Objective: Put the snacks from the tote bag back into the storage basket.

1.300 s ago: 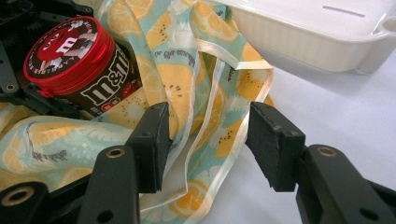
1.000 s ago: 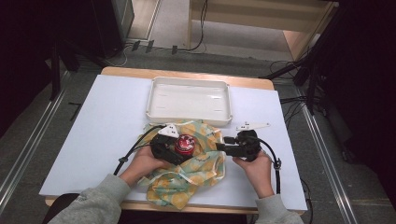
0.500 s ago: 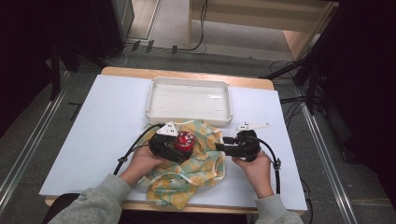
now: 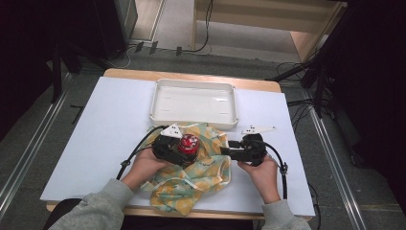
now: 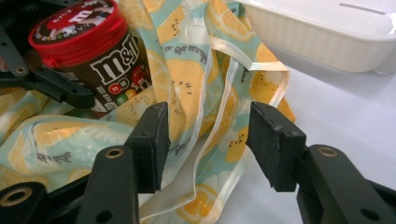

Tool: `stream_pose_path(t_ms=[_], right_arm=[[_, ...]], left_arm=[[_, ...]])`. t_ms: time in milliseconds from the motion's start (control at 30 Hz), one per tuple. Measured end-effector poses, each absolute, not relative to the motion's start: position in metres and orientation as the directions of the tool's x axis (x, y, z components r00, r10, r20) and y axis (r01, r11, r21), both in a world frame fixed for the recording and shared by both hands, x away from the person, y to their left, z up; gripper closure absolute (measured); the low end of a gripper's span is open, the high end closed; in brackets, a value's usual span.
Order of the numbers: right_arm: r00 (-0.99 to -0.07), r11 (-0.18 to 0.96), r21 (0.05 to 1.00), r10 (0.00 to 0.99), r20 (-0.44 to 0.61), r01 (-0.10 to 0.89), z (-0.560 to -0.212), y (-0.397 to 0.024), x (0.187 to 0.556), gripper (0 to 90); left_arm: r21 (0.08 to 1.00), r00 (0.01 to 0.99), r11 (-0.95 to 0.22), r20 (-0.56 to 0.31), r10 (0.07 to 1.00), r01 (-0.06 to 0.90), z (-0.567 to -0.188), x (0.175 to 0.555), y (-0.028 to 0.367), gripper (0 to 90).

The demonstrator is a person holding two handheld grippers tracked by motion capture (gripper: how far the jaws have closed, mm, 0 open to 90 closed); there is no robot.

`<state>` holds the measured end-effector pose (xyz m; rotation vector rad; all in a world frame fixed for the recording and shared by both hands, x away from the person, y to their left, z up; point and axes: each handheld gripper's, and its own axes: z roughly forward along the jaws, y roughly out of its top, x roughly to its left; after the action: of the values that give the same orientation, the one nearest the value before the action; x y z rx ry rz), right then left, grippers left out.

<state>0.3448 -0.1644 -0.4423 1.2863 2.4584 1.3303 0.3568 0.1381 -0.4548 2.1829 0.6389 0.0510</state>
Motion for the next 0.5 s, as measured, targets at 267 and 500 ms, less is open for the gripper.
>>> stream_pose_path(t_ms=[267,500], right_arm=[[-0.647,0.273,0.717,0.695,0.313,0.641,-0.443,-0.164,0.345,49.4],[-0.648,0.274,0.717,0.694,0.314,0.641,-0.442,-0.164,0.344,49.4]], left_arm=[[0.745,0.857,-0.495,-0.197,0.476,0.447,-0.441,0.354,0.142,26.0],[0.743,0.854,-0.493,-0.202,0.479,0.452,-0.430,0.351,0.146,26.0]])
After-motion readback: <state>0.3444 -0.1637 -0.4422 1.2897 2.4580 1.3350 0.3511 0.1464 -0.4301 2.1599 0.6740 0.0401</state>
